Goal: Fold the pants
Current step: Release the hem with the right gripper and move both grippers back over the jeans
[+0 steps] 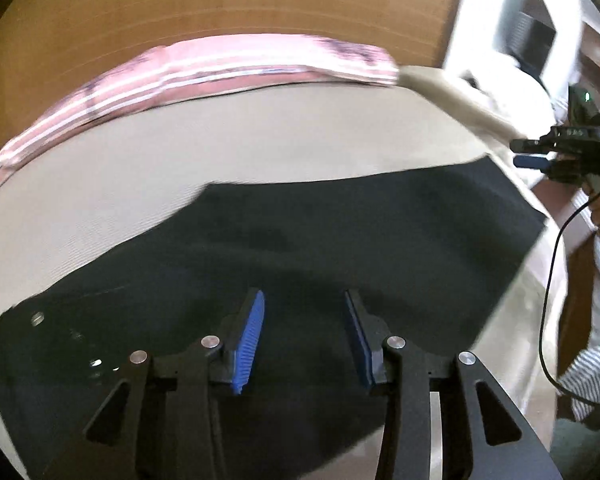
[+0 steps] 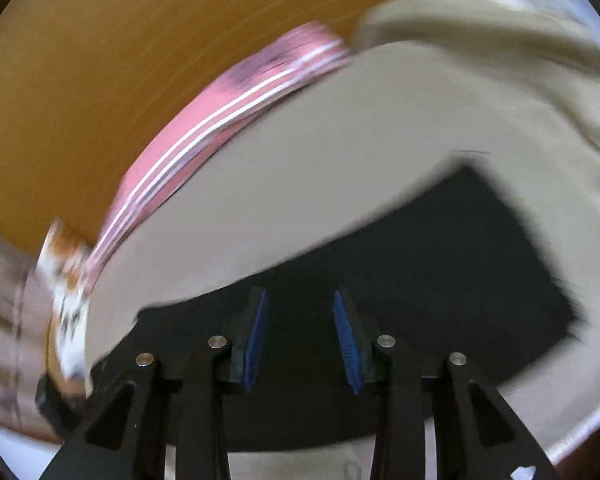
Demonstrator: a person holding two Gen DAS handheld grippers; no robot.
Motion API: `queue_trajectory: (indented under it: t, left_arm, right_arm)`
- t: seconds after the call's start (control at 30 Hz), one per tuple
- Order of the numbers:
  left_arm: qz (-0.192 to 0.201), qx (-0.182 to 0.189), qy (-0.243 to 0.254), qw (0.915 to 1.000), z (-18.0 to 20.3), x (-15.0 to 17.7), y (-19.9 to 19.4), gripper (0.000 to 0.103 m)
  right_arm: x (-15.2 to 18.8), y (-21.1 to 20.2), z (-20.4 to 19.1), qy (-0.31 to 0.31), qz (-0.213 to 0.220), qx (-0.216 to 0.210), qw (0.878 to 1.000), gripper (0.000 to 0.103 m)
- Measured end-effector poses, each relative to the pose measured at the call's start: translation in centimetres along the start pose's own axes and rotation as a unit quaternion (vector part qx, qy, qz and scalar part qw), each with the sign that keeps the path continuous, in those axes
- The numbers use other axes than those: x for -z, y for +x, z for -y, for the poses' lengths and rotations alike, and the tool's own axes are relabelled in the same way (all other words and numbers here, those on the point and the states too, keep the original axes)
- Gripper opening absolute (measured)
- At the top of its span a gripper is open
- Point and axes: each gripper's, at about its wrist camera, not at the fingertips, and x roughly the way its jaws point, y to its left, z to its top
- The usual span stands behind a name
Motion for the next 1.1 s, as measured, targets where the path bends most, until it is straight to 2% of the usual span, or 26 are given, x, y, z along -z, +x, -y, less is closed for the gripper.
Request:
queue_trajectory:
  t: [0.1,0.27,0.33,0.5,0.73,0.77,0.8,0.87,0.93,1.1]
  left_arm:
    - [-0.009,-0.019,-0.014,0.9997,-1.9,1.5,0.2,0.042]
    - [-0.039,-0.031,-0.047,0.9976,-4.4,4.3,1.1,0.042]
    - [-0.030,-0.024,-0.057,0.9976,-5.2,5.1,0.6,0.042]
    - [-0.022,-0.015,-0.084,0.9961,-6.9,6.5,-0.4,0.042]
    - [-0.018,-0.003,-0.096,0.9953,-7.9,6.6,-0.7,0.042]
    - [-0.018,-0.003,-0.098,0.9950,-8.0,6.6,-0.8,0.042]
    - [-0.018,-0.003,-0.101,0.9948,-8.1,6.7,-0.9,0.042]
    - [-0.016,-0.002,-0.107,0.9942,-8.6,6.9,-1.0,0.042]
    - [-0.012,0.004,-0.113,0.9935,-9.0,7.1,-1.1,0.041]
    - [-0.009,-0.005,-0.105,0.9944,-9.0,7.3,-1.3,0.039]
  right_arm:
    - [-0.5,5.1,-6.5,-0.066,-0.054,-0.041,0.995,0.033]
    - [0.4,13.1,-15.8,-0.164,-0.139,-0.087,0.973,0.036]
    - [0.7,16.1,-18.8,-0.190,-0.168,-0.103,0.962,0.038]
    - [1.7,21.5,-23.8,-0.227,-0.215,-0.125,0.942,0.039]
    - [3.1,25.2,-26.1,-0.266,-0.262,-0.137,0.917,0.041]
    - [3.2,25.3,-26.4,-0.268,-0.270,-0.144,0.914,0.029]
    - [3.3,25.2,-26.6,-0.271,-0.273,-0.151,0.911,0.012]
    - [3.2,24.7,-27.0,-0.287,-0.254,-0.151,0.911,0.010]
    - [2.9,24.5,-27.4,-0.292,-0.230,-0.138,0.918,0.008]
    - [3.7,26.4,-27.2,-0.291,-0.212,-0.105,0.927,0.008]
